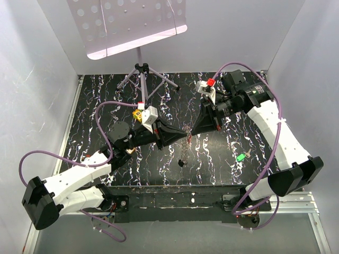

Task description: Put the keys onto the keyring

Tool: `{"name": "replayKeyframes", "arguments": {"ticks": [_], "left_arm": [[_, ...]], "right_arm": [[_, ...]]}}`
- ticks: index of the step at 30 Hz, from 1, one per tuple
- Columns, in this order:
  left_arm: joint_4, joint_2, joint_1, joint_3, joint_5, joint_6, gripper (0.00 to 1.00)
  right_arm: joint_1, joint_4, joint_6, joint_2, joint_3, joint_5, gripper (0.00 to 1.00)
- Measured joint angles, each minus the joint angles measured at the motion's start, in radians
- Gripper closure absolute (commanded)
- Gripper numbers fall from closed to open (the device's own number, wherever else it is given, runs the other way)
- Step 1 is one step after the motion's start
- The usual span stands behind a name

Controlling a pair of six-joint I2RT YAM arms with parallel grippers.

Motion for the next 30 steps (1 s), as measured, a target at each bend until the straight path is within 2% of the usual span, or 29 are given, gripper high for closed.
{"name": "replayKeyframes", "arguments": {"ticks": [14, 17, 20, 25, 26, 30], "left_arm": [[0.034, -0.028, 0.0, -0.021, -0.034, 0.0, 1.0], [0.033, -0.028, 0.0, -0.021, -0.033, 0.0, 1.0], [0.026, -0.028, 0.0, -0.021, -0.033, 0.001, 1.0], [0.016, -0.028, 0.0, -0.021, -0.032, 0.001, 1.0], [0.015, -0.028, 0.0, -0.021, -0.03, 0.001, 1.0], [0.013, -0.028, 0.0, -0.021, -0.025, 0.001, 1.0]], "right_arm": [[0.0, 0.072, 0.072, -0.019, -0.072, 0.019, 0.99], [0.0, 0.066, 0.065, -0.022, -0.071, 0.016, 0.73], [0.0, 0.042, 0.041, -0.021, -0.054, 0.017, 0.64], [0.0, 0.013, 0.004, -0.021, 0.005, 0.013, 0.63], [0.0, 0.006, -0.002, -0.02, 0.013, 0.01, 0.57], [0.0, -0.007, -0.01, -0.004, 0.034, 0.002, 0.57]]}}
